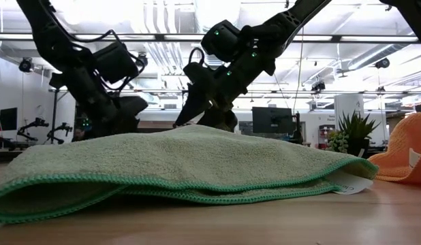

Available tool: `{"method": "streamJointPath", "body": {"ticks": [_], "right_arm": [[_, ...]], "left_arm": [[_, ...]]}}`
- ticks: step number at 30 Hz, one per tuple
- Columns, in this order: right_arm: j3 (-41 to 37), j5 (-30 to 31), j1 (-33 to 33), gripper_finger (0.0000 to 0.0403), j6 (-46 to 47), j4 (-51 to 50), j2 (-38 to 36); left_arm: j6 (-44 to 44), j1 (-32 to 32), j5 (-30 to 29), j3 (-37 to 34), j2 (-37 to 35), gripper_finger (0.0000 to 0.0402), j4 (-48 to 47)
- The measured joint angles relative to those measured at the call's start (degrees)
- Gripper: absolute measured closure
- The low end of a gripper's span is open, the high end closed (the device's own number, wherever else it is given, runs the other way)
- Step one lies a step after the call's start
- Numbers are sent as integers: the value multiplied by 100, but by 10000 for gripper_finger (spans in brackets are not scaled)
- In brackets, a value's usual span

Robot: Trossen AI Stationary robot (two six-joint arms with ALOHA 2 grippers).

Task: Fold microfiber towels
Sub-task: Fold the pink microfiber towel

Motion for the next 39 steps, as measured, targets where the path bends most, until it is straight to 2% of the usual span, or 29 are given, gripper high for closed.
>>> {"method": "streamJointPath", "body": {"ticks": [4, 10, 14, 24, 28, 32, 39], "right_arm": [[0, -2, 0, 133, -291, -1, 0], [0, -4, -21, 133, -371, -15, 0], [24, -6, -62, 133, -475, -49, 0], [98, -4, -271, 140, -654, -55, -2], [98, -3, -381, 163, -619, -49, -1], [98, -2, -485, 195, -598, -47, -1], [239, 10, -551, 281, -633, 11, 357]], "left_arm": [[1158, 129, 14, 115, -245, 355, -33], [1492, 496, 96, 147, -860, 361, -447], [1526, 606, 157, 150, -1234, 332, -961], [1493, 618, 164, 147, -1692, 228, -1255], [1492, 615, 170, 150, -1854, 205, -1334], [1492, 569, 337, 152, -2131, 202, -1523], [1504, -83, 685, 150, -2295, 232, -1504]]}}
